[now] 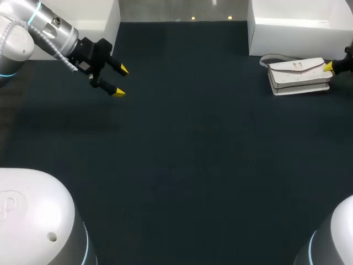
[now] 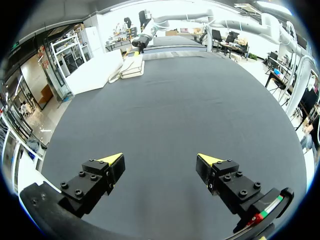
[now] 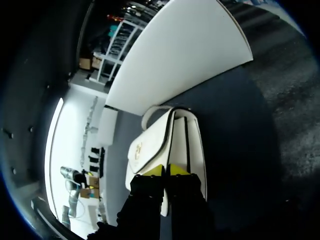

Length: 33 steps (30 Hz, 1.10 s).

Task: Pick up the bag, open it, inspect its contents, close it, and place it on the opposite side

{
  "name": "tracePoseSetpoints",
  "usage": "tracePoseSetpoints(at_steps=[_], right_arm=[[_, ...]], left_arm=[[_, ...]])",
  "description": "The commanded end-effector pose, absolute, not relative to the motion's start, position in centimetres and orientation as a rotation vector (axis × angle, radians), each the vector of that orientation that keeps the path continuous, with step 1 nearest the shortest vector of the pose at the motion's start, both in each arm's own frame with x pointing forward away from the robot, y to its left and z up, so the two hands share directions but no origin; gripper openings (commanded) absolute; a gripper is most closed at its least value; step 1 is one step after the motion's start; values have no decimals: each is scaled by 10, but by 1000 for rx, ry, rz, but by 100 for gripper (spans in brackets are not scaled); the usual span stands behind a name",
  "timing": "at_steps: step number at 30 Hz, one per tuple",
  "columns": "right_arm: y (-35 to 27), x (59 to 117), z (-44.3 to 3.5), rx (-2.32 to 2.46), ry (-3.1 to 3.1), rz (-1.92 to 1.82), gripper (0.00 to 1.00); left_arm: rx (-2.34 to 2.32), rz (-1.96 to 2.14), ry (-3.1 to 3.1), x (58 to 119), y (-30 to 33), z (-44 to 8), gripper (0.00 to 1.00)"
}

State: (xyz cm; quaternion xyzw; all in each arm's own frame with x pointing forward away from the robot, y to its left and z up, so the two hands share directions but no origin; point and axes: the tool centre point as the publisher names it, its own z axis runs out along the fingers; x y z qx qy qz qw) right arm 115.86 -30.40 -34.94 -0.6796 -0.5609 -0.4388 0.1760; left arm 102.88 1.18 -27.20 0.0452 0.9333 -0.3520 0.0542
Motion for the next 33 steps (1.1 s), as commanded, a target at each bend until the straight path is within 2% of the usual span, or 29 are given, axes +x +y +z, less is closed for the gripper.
tracePoseSetpoints(at_steps=[1, 23, 33], right_arm=[[-292, 1157, -348, -1748, -1656, -962, 0], [-279, 1151, -346, -1766, -1643, -955, 0], [-223, 1124, -336, -1751, -1531, -1197, 0]], left_arm=[[139, -1073, 2832, 1029, 12, -273, 100], [139, -1073, 2832, 1029, 12, -273, 100], [139, -1073, 2832, 1029, 12, -273, 100]])
